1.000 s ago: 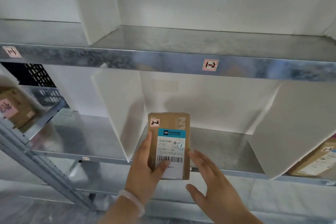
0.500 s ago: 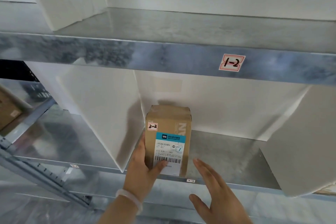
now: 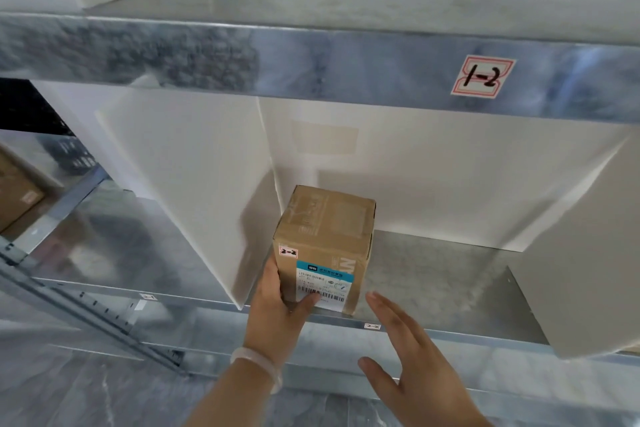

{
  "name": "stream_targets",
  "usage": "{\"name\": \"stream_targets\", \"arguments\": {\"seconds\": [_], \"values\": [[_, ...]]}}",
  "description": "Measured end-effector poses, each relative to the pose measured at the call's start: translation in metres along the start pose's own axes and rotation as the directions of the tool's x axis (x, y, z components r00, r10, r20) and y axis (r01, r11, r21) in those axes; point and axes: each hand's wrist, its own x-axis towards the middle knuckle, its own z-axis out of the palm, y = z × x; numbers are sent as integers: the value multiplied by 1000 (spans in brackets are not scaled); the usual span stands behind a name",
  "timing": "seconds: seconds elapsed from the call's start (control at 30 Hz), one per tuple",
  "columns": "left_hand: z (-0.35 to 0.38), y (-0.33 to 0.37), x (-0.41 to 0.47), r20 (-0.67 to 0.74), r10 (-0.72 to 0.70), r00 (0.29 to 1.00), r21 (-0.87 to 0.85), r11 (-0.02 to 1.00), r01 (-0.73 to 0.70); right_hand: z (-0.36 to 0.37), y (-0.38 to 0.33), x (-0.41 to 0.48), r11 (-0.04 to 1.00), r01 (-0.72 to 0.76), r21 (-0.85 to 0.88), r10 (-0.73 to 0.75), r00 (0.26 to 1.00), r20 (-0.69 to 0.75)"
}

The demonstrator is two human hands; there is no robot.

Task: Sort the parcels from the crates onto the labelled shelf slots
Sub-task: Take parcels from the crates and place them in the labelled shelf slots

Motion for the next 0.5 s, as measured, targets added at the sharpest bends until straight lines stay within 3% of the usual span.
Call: {"name": "stream_targets", "arguments": {"seconds": [0.3,0.5], "values": [[-4,13,-10,2,19,1000,28,999,-19,2,-7,-7,1000,8,-13,-8,1000,-3],[-29,34,-58,-57,47,997,204,978,-35,-4,-32,-22,994,-5,-111,6,1000,8]]}}
